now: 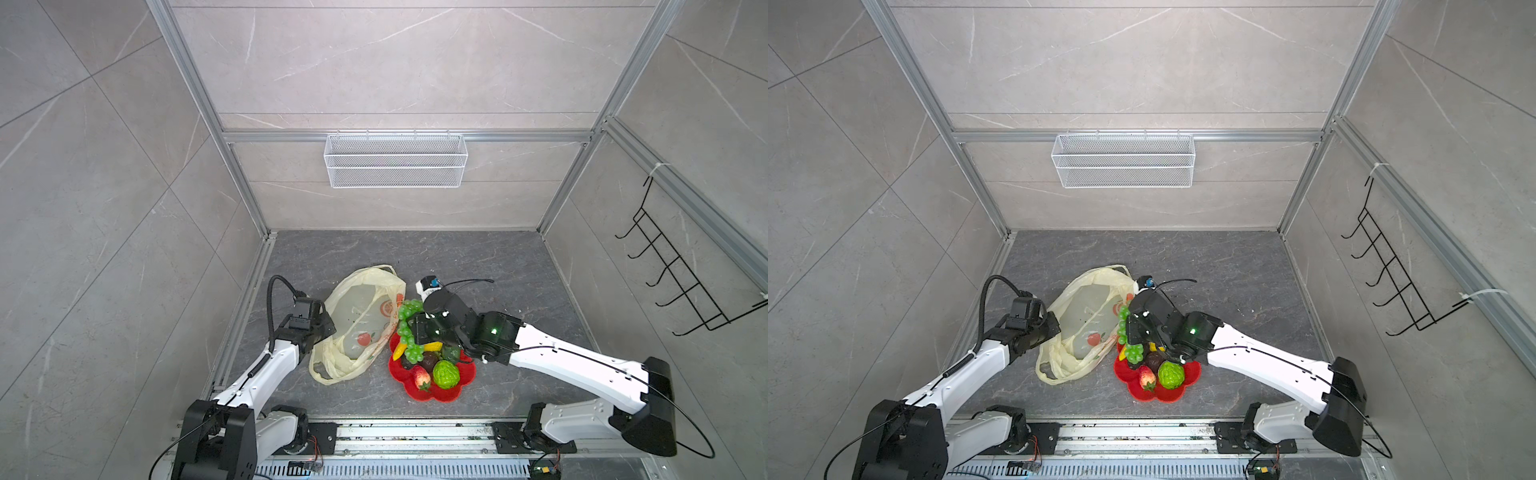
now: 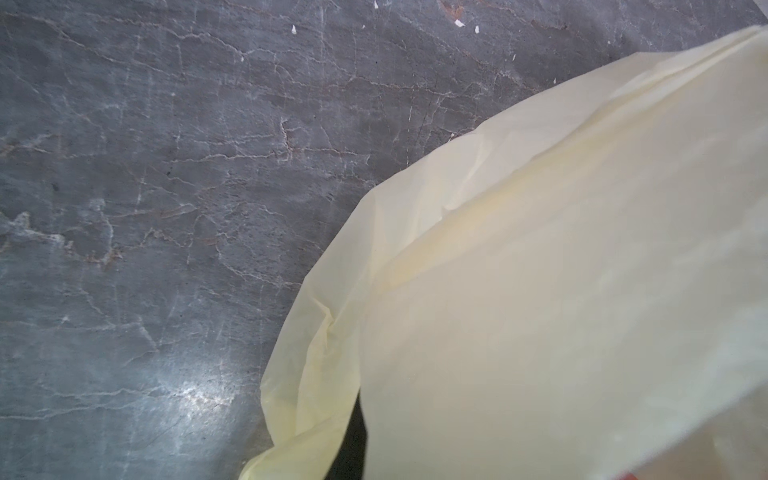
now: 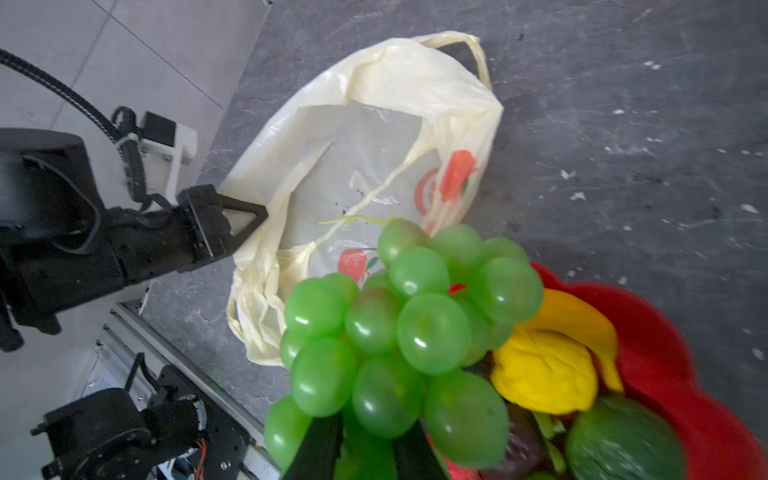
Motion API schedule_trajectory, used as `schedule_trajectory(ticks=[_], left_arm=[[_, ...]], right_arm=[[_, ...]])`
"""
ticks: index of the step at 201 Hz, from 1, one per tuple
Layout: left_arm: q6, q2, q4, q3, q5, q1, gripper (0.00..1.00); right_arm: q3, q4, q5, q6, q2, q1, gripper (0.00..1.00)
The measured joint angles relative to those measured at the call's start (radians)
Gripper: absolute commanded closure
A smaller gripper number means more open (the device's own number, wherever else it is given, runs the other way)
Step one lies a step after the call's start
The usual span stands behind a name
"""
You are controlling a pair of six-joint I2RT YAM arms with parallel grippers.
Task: Take the fake fruits out of the plastic bag
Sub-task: 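Lift the grapes out and carry them over the red plate, then lower the grapes onto the red plate and open the right gripper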
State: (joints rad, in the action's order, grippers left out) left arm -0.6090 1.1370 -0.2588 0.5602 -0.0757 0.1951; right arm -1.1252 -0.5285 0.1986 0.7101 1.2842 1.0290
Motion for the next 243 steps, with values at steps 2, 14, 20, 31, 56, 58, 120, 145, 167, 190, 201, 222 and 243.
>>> schedule_trajectory(ticks=[2, 14, 20, 31, 56, 58, 120, 145, 167, 190, 201, 222, 243], left_arm=[[0.000, 0.000, 0.000, 0.000, 0.000, 0.000, 1.00], [0.000, 0.000, 0.000, 0.000, 0.000, 0.000, 1.00], [0.000, 0.000, 0.000, 0.000, 0.000, 0.000, 1.00], [0.000, 0.000, 0.001, 0.000, 0.000, 0.000, 1.00], [0.000, 0.000, 0.002, 0.000, 0.000, 0.000, 1.00], [0.000, 0.000, 0.002, 0.000, 0.000, 0.000, 1.00], [0.000, 0.000, 0.005, -0.003, 0.000, 0.000, 1.00], [0.000, 0.001, 0.006, -0.004, 0.000, 0.000, 1.00], [0.000, 0.004, 0.006, -0.004, 0.001, 0.000, 1.00], [0.000, 0.006, 0.006, -0.004, 0.002, 0.000, 1.00], [0.000, 0.006, 0.006, -0.004, 0.003, 0.000, 1.00], [0.000, 0.006, 0.006, -0.004, 0.003, 0.000, 1.00], [0.000, 0.010, 0.006, -0.004, 0.003, 0.000, 1.00]], right_arm=[[0.005, -0.005, 0.002, 0.000, -0.007, 0.000, 0.80], [0.037, -0.039, 0.023, 0.001, -0.048, -0.001, 0.80], [0.053, -0.055, 0.032, 0.001, -0.069, -0.002, 0.80], [0.078, -0.084, 0.050, 0.000, -0.103, -0.007, 0.80], [0.128, -0.149, 0.077, -0.011, -0.171, -0.055, 0.80], [0.133, -0.152, 0.078, -0.014, -0.177, -0.060, 0.80], [0.197, -0.211, 0.067, -0.144, -0.224, -0.125, 0.81], [0.197, -0.224, 0.069, -0.196, -0.205, -0.127, 0.81], [0.197, -0.233, 0.073, -0.249, -0.174, -0.127, 0.80], [0.197, -0.234, 0.076, -0.301, -0.139, -0.127, 0.80], [0.197, -0.233, 0.077, -0.327, -0.127, -0.127, 0.80], [0.198, -0.214, 0.074, -0.371, -0.106, -0.127, 0.79], [0.198, -0.178, 0.061, -0.410, -0.068, -0.126, 0.79]])
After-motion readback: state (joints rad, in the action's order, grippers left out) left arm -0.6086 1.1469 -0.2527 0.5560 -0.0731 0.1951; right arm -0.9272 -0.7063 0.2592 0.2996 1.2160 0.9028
